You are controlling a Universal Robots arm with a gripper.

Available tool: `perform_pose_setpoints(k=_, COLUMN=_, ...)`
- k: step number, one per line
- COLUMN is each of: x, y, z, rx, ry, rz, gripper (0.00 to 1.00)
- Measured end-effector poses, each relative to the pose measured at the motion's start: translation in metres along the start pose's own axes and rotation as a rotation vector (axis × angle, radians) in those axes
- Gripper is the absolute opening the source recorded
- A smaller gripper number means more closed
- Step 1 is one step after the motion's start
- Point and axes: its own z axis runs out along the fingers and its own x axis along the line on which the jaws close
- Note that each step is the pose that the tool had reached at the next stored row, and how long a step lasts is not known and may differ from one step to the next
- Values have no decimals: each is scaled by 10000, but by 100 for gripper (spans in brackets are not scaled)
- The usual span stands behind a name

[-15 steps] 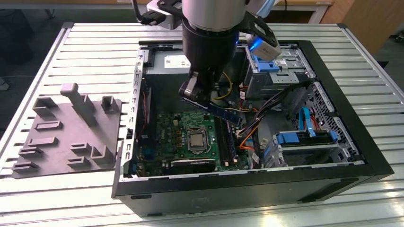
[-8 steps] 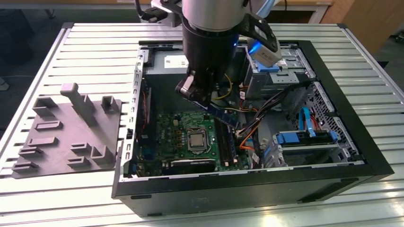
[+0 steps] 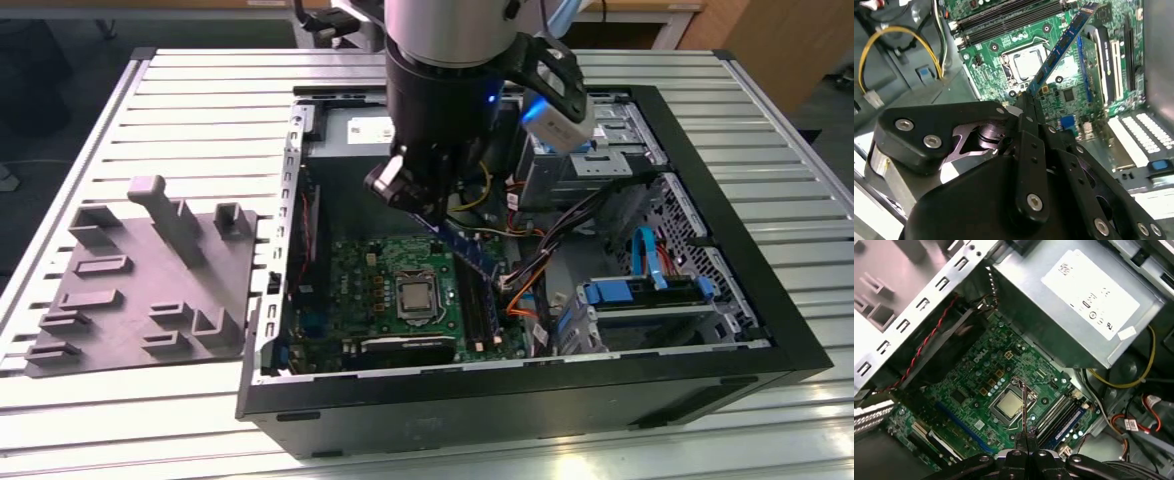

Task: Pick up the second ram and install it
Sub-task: 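Insert the second ram into the second slot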

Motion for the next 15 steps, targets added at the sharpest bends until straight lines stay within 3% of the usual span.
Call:
perform_pose_setpoints(k=10, x=0, y=0, z=5, rx=45, ry=-57, rz=1639, gripper=11)
perform_pose_setpoints(k=15, x=0, y=0, z=5, rx=48, ry=-60, rz=1723, gripper=11)
